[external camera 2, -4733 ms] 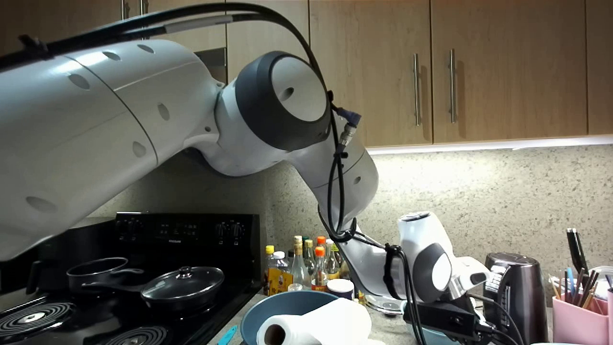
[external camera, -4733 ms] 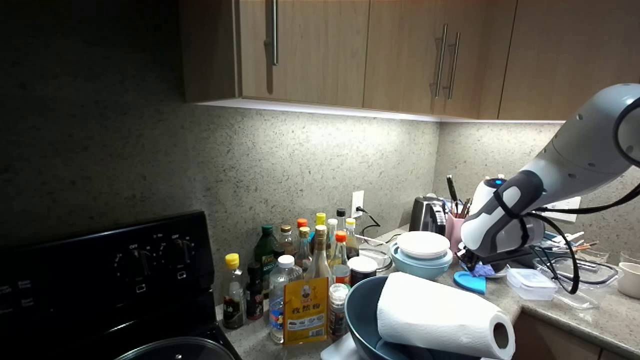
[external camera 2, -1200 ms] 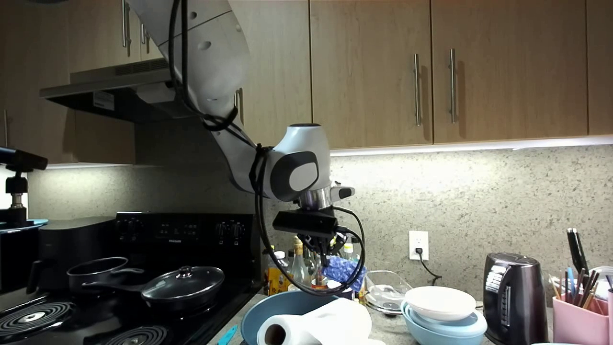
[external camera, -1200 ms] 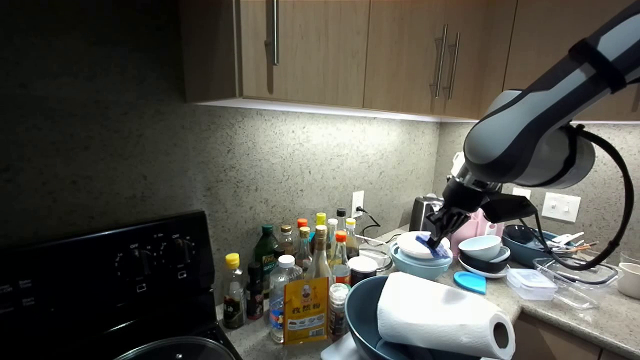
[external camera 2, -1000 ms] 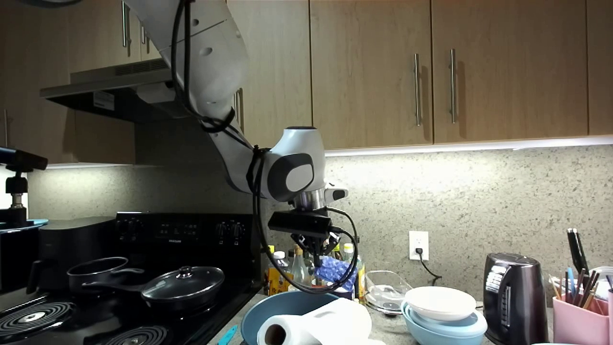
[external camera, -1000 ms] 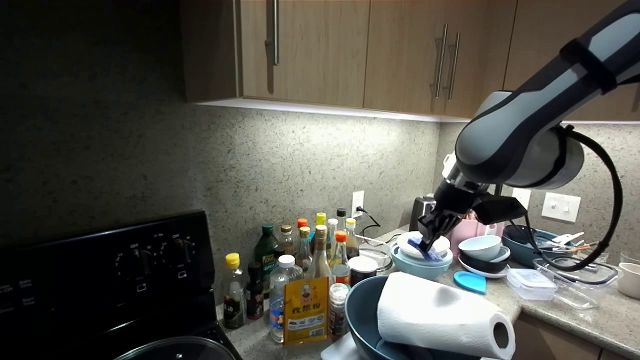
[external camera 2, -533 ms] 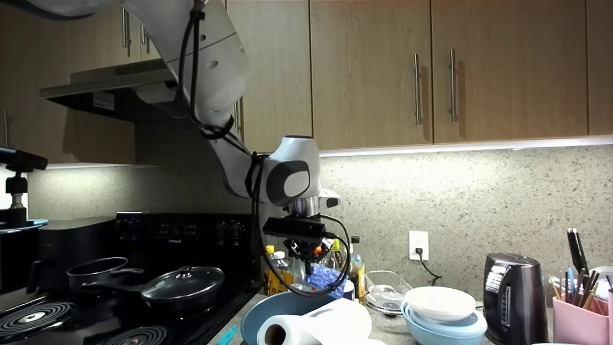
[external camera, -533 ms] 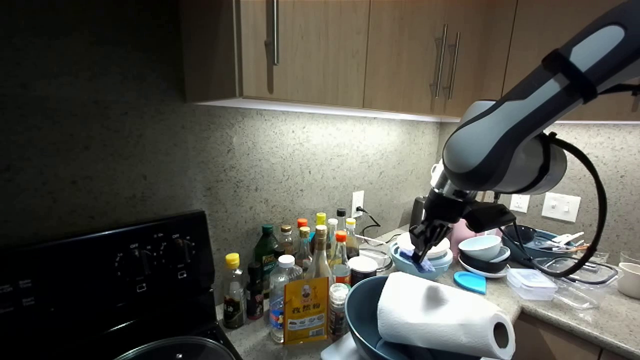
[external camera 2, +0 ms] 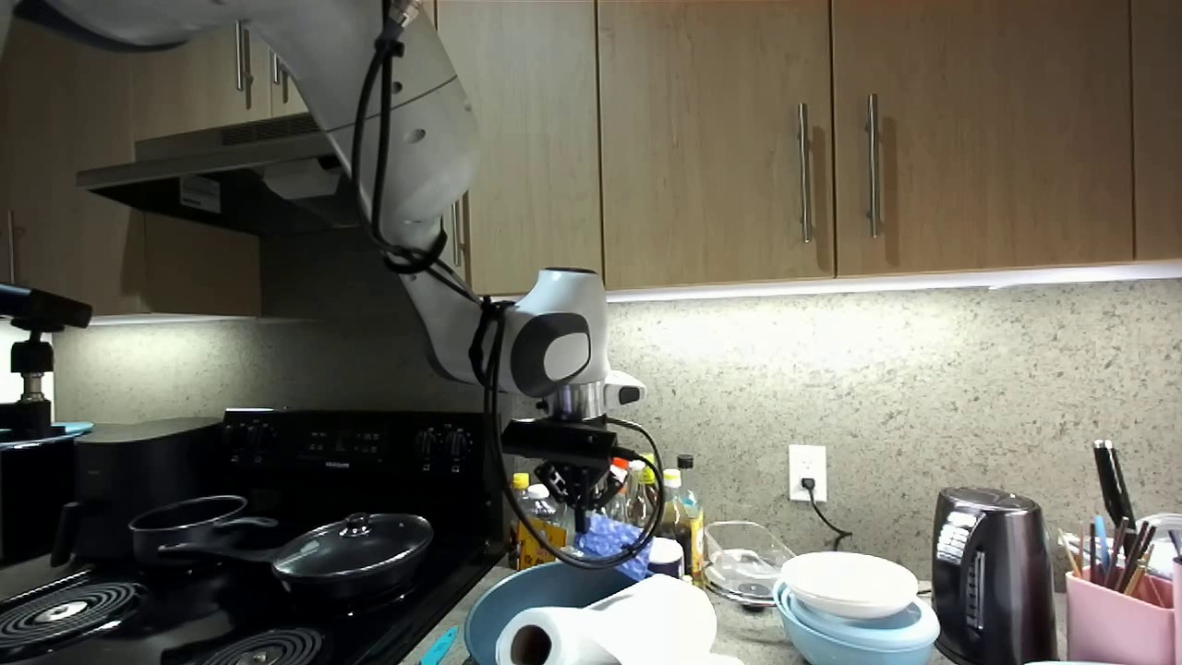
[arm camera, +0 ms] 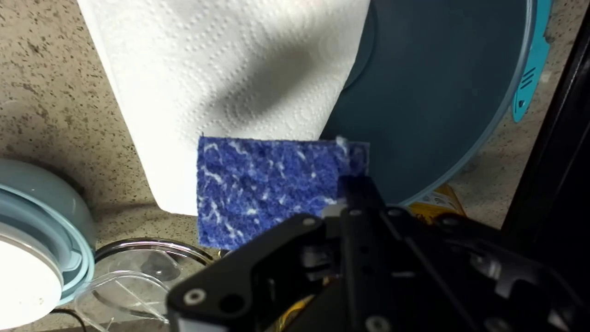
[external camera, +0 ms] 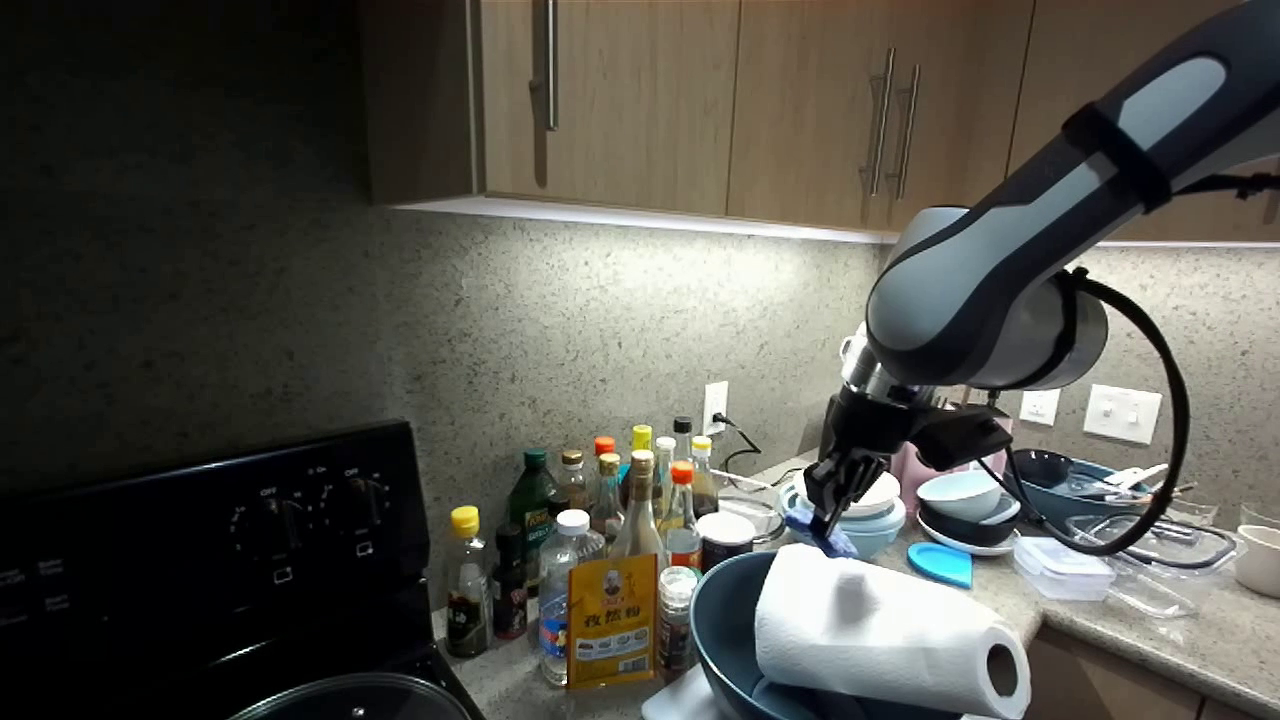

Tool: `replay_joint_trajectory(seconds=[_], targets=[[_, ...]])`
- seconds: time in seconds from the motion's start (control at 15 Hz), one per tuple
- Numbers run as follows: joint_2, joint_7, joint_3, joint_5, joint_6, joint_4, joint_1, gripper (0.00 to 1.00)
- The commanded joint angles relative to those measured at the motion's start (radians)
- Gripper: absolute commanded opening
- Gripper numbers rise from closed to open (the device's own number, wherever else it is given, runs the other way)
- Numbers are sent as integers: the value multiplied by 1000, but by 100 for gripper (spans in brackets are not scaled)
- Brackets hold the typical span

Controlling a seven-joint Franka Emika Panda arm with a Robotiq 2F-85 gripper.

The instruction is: Place the paper towel roll and blue sponge in the blue bowl on the left

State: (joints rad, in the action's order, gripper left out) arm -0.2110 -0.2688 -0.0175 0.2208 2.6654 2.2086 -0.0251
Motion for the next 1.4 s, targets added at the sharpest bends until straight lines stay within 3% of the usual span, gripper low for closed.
replay_joint_trajectory(seconds=[0.0, 0.2, 0.27, 0.33, 0.47, 1.07, 1.33], targets=[[-5, -10, 21, -26, -31, -17, -23, 0], [-3, -19, 23, -44, -34, -14, -21, 0], [-2, -17, 21, -62, -42, -14, -19, 27], [-3, -13, 18, -79, -46, -14, -18, 28], [-2, -12, 17, -101, -59, -14, -18, 39], [4, -13, 11, -135, -64, -10, -27, 98], [-1, 7, 14, -128, -44, -6, -26, 98]])
